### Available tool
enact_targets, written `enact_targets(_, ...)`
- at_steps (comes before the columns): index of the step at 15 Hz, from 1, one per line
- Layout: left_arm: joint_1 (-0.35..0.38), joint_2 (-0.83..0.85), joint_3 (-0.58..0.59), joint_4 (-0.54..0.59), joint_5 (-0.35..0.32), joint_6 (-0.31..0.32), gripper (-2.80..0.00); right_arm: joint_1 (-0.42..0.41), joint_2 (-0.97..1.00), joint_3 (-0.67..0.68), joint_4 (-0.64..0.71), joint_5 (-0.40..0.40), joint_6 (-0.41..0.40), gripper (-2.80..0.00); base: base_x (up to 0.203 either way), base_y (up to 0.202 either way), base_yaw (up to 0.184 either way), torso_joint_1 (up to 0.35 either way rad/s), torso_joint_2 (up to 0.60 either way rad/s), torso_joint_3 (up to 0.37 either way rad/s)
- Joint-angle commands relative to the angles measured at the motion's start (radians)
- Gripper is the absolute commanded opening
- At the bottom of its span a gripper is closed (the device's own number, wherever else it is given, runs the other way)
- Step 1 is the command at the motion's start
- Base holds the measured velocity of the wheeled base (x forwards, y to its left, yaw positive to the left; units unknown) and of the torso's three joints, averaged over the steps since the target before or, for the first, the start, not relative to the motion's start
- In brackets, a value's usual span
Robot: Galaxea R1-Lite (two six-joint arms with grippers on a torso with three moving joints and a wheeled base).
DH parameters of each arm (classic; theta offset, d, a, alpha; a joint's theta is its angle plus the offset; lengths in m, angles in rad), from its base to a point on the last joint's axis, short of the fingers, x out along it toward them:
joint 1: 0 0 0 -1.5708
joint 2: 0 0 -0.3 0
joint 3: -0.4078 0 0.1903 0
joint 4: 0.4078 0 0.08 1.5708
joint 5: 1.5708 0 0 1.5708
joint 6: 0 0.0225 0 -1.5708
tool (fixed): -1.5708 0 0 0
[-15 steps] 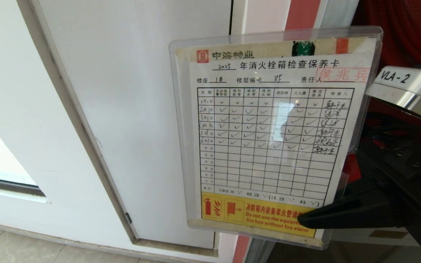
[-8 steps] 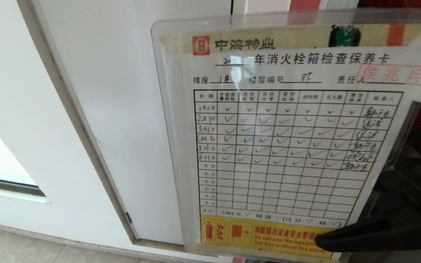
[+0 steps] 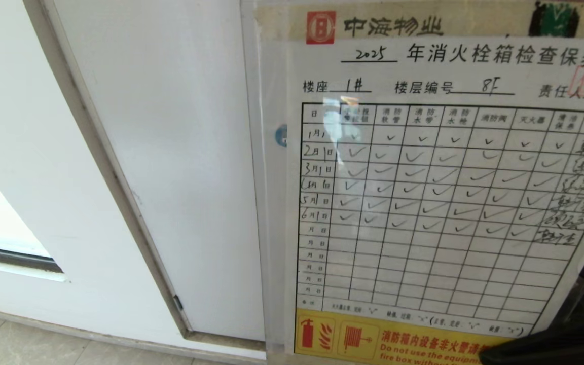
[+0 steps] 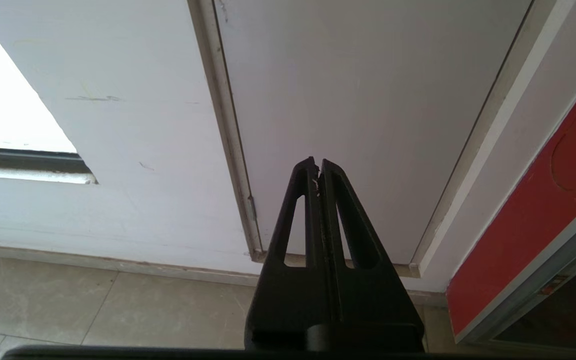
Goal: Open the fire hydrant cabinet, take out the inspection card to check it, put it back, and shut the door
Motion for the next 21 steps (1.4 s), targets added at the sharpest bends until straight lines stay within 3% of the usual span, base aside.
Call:
enact_targets(1,0.0,0.001,0.0,0.0,0.0,0.002,-2.8,0.023,-0.016,0.001,0.022,0.004,-0.002,-2.8,0.0,0.0,0.0,0.0,0.0,0.0)
enact_targets(12,0.0,0.001,0.0,0.0,0.0,0.0,-2.8,0.025,0.015,-0.095,0.019,-0.011,0.0,-2.8,0.0,0.0,0.0,0.0,0.0,0.0)
enact_targets(21,0.0,0.001,0.0,0.0,0.0,0.0,-2.8,0.025,0.015,-0.075,0.017,-0.012,0.001,-2.8,0.0,0.0,0.0,0.0,0.0,0.0)
